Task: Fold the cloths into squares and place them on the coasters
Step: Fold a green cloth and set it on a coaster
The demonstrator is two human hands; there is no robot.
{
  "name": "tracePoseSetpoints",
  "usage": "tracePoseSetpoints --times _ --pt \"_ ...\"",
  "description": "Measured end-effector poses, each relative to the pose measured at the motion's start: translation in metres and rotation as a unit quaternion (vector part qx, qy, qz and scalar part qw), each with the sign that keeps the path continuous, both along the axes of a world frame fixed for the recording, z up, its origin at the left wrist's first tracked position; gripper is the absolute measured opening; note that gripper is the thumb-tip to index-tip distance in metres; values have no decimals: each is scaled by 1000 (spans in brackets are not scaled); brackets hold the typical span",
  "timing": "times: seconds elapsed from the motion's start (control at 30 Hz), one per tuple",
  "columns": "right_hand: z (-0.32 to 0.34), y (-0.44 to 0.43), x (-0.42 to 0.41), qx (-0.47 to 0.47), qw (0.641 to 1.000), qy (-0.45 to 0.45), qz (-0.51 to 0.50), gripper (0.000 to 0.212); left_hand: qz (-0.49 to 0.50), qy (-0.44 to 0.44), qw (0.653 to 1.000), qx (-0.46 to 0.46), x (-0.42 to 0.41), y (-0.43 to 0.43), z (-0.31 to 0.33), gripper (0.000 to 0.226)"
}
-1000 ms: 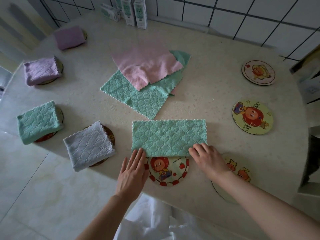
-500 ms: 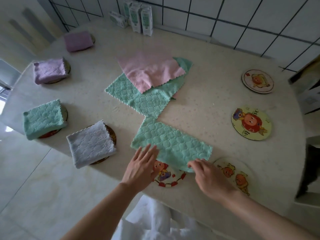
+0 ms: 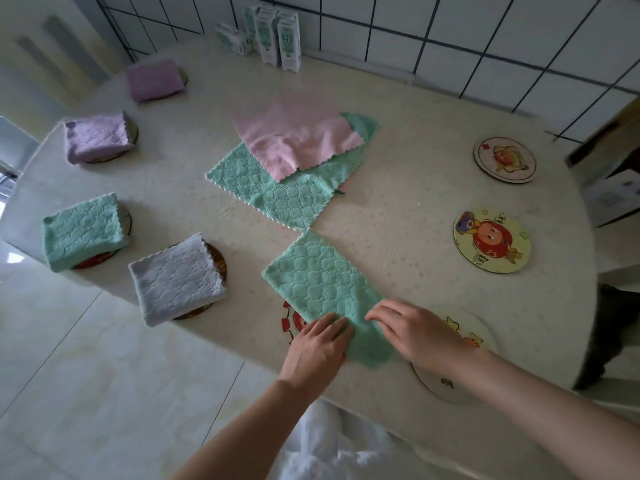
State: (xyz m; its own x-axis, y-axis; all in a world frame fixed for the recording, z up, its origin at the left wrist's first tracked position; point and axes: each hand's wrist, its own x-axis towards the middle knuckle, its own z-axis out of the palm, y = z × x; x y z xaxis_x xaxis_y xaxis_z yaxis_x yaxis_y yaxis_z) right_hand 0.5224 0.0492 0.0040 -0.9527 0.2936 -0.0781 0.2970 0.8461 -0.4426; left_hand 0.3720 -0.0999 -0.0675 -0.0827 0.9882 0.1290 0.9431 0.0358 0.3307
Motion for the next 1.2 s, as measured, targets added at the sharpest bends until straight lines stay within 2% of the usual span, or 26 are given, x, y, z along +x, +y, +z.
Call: tracePoseSetpoints --times 0.17,0.23,0.43,0.57,0.63,0.7,0.73,0.77,0.8,0.83,0.9,0.93,0.97,1.0,1.07,1.2 --pt "-5 24 -10 24 988 -138 60 81 -24 -16 999 -23 -2 -13 -4 39" --pt "-6 33 -19 39 981 -164 97 92 -23 -33 999 -31 -3 -12 -1 40" --pt "-22 56 -32 58 971 -155 174 83 -19 -114 992 -54 -13 -9 15 41" --pt "-19 67 -40 38 963 -178 201 82 21 -216 974 -60 -21 -5 21 36" --pt "-20 74 -44 25 961 -182 206 79 75 -292 951 -74 -26 -2 30 37" --pt "-26 81 -47 6 967 -169 190 76 148 -364 913 -111 -32 3 38 37" --pt "-30 85 -49 -11 970 -167 174 75 186 -389 893 -127 -35 5 39 30" --pt "-31 88 -52 -37 973 -172 149 72 227 -421 868 -137 -39 8 39 19" --pt "-31 90 -57 -69 972 -191 118 63 273 -469 828 -140 -45 12 37 18" --pt "-29 91 -63 -106 968 -208 90 49 323 -539 766 -139 -51 16 37 25" --pt "-26 91 -77 -192 957 -213 32 22 393 -675 612 -123 -60 22 34 30" --pt "-26 89 -84 -228 952 -206 -12 11 411 -715 553 -117 -64 24 34 31" --pt "-27 88 -91 -245 948 -196 -52 9 423 -737 515 -114 -68 26 34 31" --pt "-30 89 -96 -240 949 -188 -83 18 436 -749 485 -113 -71 27 33 30" --pt "-36 88 -104 -210 951 -198 -111 29 455 -752 462 -118 -73 31 33 31" --pt "-40 88 -115 -199 940 -236 -146 37 465 -743 464 -129 -76 35 31 32"
